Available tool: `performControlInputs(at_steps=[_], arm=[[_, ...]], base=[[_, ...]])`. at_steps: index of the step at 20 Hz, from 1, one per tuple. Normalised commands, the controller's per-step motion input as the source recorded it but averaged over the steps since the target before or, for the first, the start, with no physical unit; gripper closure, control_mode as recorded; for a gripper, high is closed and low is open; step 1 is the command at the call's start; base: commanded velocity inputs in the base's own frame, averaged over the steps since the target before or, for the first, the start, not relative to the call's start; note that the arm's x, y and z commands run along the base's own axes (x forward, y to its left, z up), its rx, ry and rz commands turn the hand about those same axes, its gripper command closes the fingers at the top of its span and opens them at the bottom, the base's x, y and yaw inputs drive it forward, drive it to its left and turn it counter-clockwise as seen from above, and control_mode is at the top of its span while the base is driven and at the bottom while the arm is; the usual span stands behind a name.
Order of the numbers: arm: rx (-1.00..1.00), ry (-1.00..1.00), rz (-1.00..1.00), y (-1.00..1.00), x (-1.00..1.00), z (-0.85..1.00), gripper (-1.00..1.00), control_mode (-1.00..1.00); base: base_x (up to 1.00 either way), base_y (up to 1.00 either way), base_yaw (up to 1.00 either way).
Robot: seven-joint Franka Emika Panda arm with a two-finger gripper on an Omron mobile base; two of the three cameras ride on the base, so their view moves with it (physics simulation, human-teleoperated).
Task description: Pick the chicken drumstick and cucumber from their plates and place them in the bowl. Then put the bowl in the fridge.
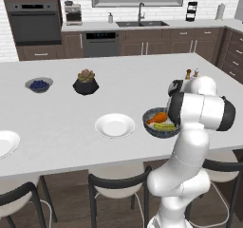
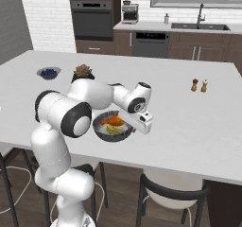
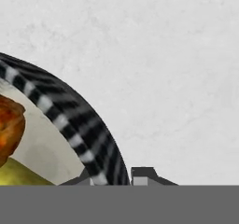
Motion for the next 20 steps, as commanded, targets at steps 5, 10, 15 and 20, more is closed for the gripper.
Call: performControlInputs(at_steps=[5, 10, 15, 20], arm=[[0.0, -0.24, -0.13, 0.0, -0.68, 0.68, 1.0, -1.0], [0.04, -0.11, -0.49, 0.0, -0.54, 0.54, 1.0, -1.0], [0.05, -0.03, -0.65, 0.0, -0.03, 0.26, 1.0, -1.0], [0.24, -0.06, -0.7, 0.01, -0.16, 0.39, 1.0, -1.0]], base=[[0.0, 0.0, 0.0], [0.0, 0.0, 0.0], [0.0, 0.0, 0.0], [0.0, 0.0, 0.0]])
